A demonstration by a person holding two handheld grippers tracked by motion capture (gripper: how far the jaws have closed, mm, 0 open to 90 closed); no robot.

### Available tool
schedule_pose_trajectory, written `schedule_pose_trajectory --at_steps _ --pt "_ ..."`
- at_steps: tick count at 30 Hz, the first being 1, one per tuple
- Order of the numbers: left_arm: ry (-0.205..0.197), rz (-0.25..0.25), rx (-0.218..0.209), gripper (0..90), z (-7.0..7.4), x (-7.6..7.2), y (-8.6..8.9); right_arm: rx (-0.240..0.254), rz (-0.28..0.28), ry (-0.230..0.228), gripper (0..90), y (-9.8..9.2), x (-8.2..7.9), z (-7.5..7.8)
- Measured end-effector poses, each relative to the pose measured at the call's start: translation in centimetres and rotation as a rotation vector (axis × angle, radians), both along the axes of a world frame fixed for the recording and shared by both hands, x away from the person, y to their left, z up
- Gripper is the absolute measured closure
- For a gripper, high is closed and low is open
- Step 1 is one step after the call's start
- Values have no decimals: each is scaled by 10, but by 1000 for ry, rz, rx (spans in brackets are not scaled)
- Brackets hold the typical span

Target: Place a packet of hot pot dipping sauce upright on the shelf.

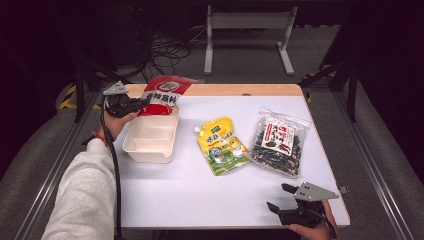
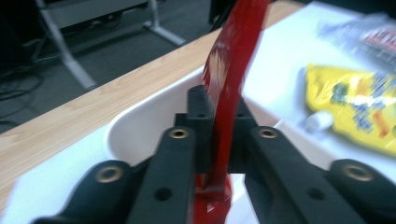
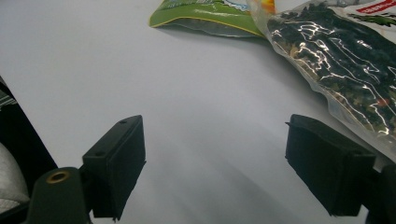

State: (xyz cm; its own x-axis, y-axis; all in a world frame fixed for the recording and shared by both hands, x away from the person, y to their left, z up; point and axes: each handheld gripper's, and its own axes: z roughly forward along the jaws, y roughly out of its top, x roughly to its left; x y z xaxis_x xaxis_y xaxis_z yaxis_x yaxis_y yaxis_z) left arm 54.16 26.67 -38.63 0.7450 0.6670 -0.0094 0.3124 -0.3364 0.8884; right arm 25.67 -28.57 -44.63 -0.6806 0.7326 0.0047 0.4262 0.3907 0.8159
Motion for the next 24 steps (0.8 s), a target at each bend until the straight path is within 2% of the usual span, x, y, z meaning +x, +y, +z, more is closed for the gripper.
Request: schedule_pose_trajectory --at_steps 5,7,8,10,11,14,17,21,24 --pt "5 18 33 891 -2 2 -5 4 25 -4 198 4 -1 1" --pt "11 22 63 892 -3 5 -13 -2 40 -1 198 7 -1 1" --pt "8 23 91 891 -4 8 -19 -5 43 -1 198 8 -1 1" --pt "15 20 89 891 -4 10 -21 -2 45 0 198 8 -1 1" --pt "35 22 81 891 -5 13 -21 -1 42 1 198 7 -1 1" --pt "49 38 114 885 -9 16 -18 0 43 5 197 7 -1 1" --pt "64 38 109 885 -11 17 -15 -1 43 9 197 7 0 1" --pt "75 58 155 884 -15 20 -18 -7 52 15 197 9 0 0" --pt "99 64 137 882 -17 23 -16 -17 56 8 197 9 0 2"
